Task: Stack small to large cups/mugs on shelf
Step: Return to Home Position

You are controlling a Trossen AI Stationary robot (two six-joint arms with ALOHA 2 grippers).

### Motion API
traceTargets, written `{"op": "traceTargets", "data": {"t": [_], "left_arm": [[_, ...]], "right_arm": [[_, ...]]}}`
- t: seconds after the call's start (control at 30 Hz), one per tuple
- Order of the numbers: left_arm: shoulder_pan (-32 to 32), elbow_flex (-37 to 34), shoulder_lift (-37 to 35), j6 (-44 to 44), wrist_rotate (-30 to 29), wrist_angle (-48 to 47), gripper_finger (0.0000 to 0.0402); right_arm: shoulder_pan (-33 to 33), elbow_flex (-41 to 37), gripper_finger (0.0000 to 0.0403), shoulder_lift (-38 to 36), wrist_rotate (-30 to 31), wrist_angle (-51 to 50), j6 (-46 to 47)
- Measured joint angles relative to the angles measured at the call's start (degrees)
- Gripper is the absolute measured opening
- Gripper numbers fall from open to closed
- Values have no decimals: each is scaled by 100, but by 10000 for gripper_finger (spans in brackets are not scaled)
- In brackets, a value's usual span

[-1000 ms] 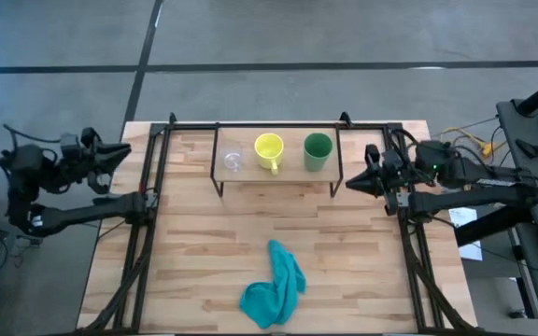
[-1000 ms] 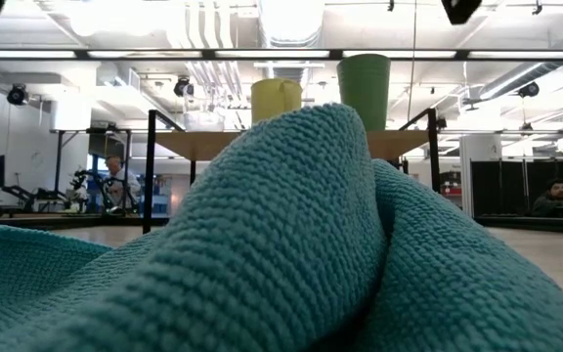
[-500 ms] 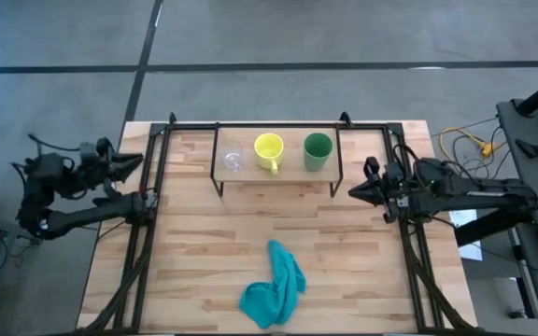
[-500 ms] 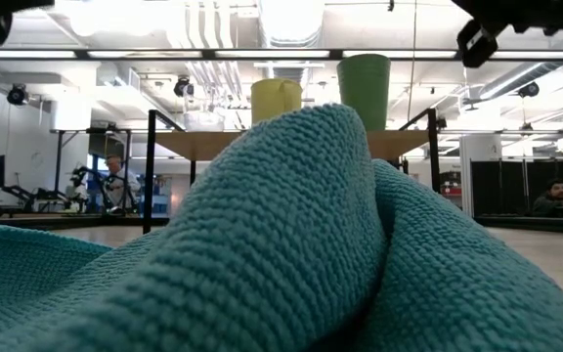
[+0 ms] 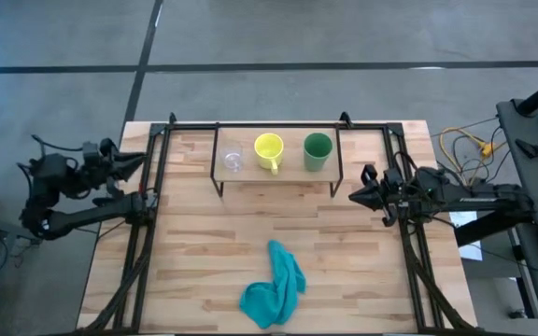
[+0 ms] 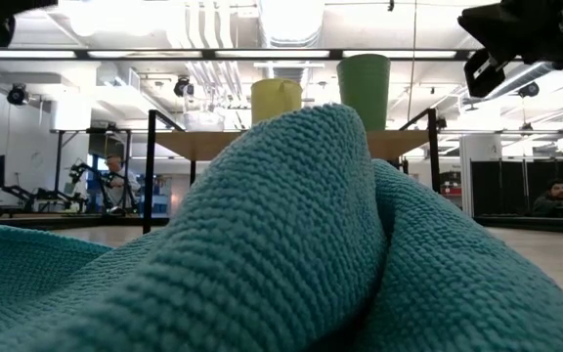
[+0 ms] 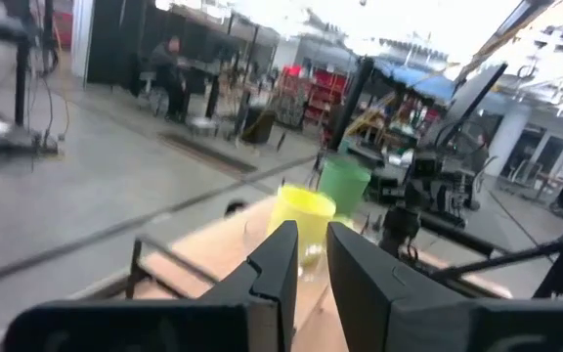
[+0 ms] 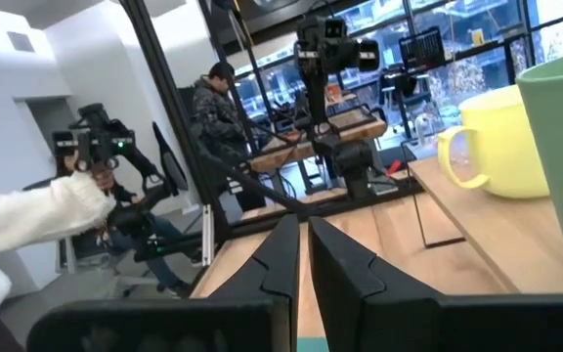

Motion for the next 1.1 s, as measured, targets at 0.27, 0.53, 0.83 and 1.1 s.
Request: {"op": "traceTargets", "data": {"t": [0.27, 0.53, 0.83, 1.1], "left_arm": [[0, -809, -17, -91, 24, 669, 46], [0, -1668, -42, -231, 30, 1318, 46], [-1, -2592, -44, -331, 962, 2536, 46], [-2, -3100, -50, -261, 1917, 2680, 46]], "right_arm": [[0, -120, 22, -48, 0, 68, 147], [0, -277, 22, -52, -2, 299, 7], [2, -468, 22, -50, 0, 310, 36], [0, -595, 22, -50, 0, 299, 11]]}}
